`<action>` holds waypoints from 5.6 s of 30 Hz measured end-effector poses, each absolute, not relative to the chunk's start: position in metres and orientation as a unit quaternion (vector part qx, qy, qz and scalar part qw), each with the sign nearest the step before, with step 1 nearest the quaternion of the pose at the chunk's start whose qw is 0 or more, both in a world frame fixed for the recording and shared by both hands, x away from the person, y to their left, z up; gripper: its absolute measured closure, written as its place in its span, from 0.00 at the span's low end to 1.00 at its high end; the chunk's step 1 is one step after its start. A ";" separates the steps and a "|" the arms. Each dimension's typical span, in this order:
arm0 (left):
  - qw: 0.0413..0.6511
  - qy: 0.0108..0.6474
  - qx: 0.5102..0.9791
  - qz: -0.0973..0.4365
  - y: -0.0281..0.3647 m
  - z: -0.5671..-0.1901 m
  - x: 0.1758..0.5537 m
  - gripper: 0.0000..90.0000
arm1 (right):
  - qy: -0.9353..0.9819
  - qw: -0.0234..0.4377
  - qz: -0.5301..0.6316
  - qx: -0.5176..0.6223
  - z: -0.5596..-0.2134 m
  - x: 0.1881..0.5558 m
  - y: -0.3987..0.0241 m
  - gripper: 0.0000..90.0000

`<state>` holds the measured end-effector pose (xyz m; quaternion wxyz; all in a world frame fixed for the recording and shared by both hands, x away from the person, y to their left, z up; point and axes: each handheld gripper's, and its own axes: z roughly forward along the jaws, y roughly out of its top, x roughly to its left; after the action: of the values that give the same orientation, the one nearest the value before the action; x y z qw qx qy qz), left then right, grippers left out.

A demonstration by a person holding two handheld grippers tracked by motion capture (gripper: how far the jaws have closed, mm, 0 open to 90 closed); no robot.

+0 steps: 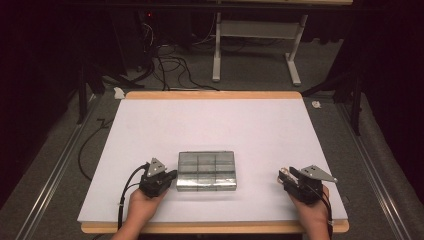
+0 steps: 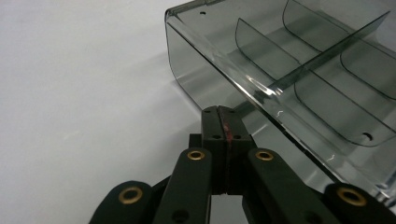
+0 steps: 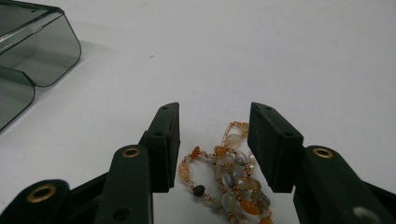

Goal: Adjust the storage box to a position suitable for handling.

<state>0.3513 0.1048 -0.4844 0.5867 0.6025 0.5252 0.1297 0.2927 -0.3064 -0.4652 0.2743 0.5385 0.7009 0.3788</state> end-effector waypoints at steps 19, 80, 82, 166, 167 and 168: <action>0.601 0.502 0.613 0.110 0.047 -0.478 0.355 1.00 | 0.703 0.272 0.379 0.537 -0.467 0.291 -0.308 0.61; 0.613 0.479 0.617 0.118 0.083 -0.489 0.348 0.46 | 0.751 0.232 0.396 0.475 -0.463 0.256 -0.290 1.00; 0.614 0.479 0.616 0.121 0.082 -0.489 0.347 0.46 | 0.757 0.229 0.394 0.469 -0.463 0.255 -0.289 1.00; 0.662 0.434 0.611 0.013 0.033 -0.474 0.298 0.82 | 0.768 0.220 0.404 0.446 -0.464 0.253 -0.285 1.00; 0.662 0.434 0.610 0.013 0.033 -0.474 0.298 0.83 | 0.767 0.220 0.404 0.446 -0.464 0.254 -0.285 1.00; 0.663 0.434 0.610 0.014 0.033 -0.474 0.298 0.83 | 0.767 0.220 0.405 0.446 -0.464 0.253 -0.285 1.00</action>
<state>0.2984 0.0327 -0.4741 0.6627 0.6099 0.4343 0.0139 0.2535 -0.2849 -0.4637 0.2202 0.4462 0.7673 0.4046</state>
